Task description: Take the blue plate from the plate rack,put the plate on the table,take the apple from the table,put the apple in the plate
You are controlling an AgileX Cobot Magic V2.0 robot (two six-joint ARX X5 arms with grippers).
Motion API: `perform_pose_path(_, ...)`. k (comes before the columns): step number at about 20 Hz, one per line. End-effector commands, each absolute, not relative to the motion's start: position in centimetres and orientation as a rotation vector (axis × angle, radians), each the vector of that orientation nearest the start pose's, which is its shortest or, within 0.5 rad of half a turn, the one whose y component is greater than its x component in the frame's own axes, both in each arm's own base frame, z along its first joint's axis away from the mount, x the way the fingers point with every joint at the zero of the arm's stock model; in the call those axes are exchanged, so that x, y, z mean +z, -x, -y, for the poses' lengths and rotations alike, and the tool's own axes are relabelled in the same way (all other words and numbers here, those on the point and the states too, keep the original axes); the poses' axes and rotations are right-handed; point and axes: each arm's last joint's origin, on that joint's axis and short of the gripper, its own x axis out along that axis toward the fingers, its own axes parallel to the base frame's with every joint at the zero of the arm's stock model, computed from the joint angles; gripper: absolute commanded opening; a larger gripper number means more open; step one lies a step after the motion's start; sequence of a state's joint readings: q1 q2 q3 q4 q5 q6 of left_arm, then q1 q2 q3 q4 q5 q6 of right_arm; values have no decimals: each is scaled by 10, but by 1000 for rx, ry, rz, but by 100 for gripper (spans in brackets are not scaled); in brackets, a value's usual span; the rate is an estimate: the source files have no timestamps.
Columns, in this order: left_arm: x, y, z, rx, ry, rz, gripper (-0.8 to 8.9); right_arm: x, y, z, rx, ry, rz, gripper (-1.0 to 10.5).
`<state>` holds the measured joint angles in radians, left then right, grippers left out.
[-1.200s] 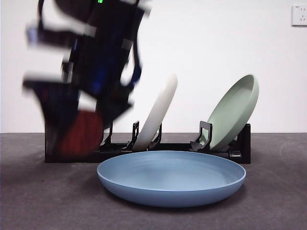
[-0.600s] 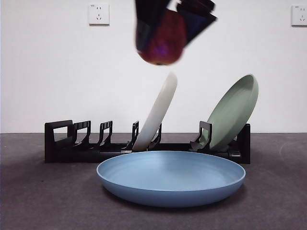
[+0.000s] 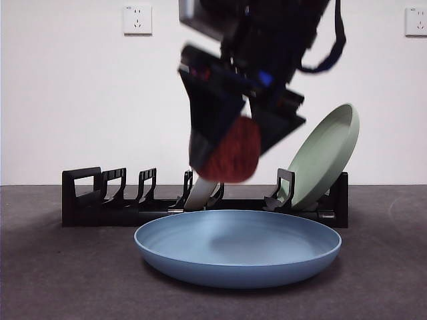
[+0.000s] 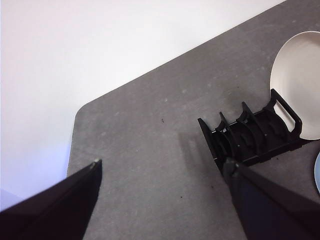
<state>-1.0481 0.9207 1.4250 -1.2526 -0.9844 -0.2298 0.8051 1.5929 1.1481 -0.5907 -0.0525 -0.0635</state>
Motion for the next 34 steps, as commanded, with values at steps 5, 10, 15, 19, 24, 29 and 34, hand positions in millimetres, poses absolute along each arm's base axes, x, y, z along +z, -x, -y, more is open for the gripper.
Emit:
perform_pose_path(5,426,-74,81,-52,-393,-414,407,182,-238,-240,769,467,-1093,-16)
perform_pose_path(10,426,-74,81,-55,-393,-415,407,164,-241,-243,720,433,-1168,209)
perform_pose_path(15,426,-75,82,-57,-390,-416,407,165,-241,-242,702,409,-1173,513)
perform_pose_path(19,426,-77,89,-113,-366,-436,407,175,-240,-241,708,395,-1141,508)
perform_pose_path(24,422,-90,113,-202,-412,-462,404,234,-226,-227,737,320,-968,504)
perform_pose_path(29,417,-103,149,-492,-460,-486,403,310,-193,-194,773,222,-714,500)
perform_pose_path(34,414,-117,173,-690,-462,-457,-11,362,-152,-153,795,142,-507,173)
